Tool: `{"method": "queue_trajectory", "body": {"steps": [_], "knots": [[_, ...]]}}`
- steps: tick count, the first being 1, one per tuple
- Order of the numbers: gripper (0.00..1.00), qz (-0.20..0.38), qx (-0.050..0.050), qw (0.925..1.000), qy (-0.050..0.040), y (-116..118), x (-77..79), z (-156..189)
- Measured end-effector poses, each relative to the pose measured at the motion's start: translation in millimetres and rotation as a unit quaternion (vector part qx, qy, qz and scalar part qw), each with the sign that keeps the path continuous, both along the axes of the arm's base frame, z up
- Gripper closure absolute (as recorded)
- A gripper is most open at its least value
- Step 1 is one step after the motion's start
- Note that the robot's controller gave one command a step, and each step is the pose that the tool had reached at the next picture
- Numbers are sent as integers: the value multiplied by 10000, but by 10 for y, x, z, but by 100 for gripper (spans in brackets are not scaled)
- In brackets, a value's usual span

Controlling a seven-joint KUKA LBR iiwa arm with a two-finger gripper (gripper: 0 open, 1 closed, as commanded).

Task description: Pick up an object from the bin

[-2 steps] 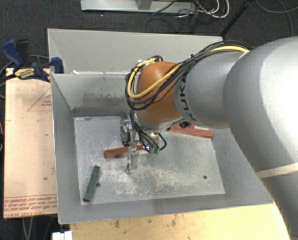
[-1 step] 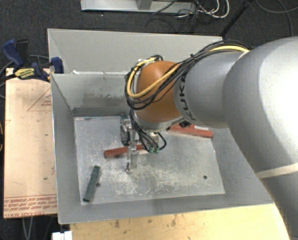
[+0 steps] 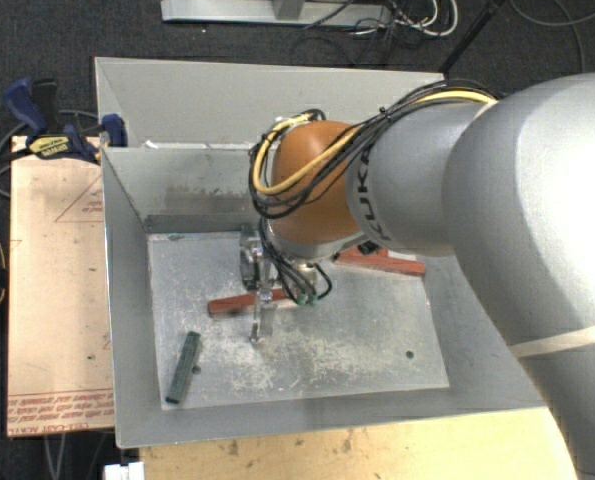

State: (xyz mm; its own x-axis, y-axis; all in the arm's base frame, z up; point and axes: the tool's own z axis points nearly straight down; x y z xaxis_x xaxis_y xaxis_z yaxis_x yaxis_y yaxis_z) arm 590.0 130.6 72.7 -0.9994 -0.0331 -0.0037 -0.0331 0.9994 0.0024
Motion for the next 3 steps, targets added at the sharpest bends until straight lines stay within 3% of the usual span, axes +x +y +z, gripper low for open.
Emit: {"method": "queue_trajectory", "body": {"steps": [1, 3], "knots": [[100, 0, 5, 10000, -1, 7, 8, 18], [100, -10, 4, 10000, -31, 17, 47, 1143]]}}
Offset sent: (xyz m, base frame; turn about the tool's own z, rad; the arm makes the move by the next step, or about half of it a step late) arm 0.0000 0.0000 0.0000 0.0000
